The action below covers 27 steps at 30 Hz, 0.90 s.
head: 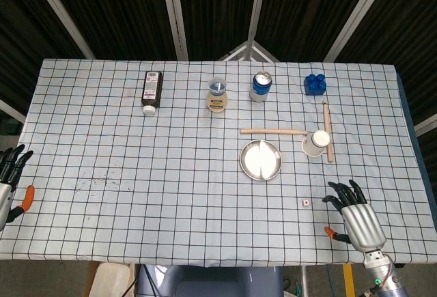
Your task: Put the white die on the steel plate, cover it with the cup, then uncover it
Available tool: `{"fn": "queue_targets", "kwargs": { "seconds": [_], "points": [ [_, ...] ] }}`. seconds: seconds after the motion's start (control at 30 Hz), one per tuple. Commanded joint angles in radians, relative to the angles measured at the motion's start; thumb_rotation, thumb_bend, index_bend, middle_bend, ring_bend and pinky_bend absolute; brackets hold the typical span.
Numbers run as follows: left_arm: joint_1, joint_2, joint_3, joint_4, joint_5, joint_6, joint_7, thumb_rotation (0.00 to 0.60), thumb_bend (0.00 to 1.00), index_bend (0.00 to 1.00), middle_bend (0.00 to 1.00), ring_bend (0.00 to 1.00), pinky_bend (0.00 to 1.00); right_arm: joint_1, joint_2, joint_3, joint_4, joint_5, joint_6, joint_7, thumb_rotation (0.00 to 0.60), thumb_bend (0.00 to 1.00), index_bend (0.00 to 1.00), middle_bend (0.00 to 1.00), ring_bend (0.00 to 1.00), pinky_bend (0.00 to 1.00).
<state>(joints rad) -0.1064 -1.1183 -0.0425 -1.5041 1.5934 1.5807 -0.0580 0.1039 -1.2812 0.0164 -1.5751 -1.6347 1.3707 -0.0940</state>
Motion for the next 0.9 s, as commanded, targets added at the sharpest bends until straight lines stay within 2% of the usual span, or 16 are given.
{"fn": "queue_targets", "kwargs": {
  "seconds": [0.03,0.53,0.9],
  "points": [
    [-0.002,-0.002,0.000,0.000,-0.001,-0.004,0.006,0.600,0.71,0.04,0.00,0.00,0.00,0.025,-0.017,0.012,0.024,0.028,-0.037,0.010,0.600,0.04,0.39,0.16,0.13,0.00],
    [-0.009,-0.012,-0.006,-0.003,-0.018,-0.023,0.033,0.600,0.71,0.05,0.00,0.00,0.00,0.104,-0.078,0.032,0.106,0.102,-0.166,0.026,0.600,0.05,0.39,0.16,0.14,0.00],
    [-0.014,-0.019,-0.010,-0.005,-0.031,-0.036,0.054,0.600,0.71,0.05,0.00,0.00,0.00,0.167,-0.120,0.056,0.158,0.153,-0.252,0.023,0.600,0.09,0.40,0.16,0.14,0.00]
  ]
}}
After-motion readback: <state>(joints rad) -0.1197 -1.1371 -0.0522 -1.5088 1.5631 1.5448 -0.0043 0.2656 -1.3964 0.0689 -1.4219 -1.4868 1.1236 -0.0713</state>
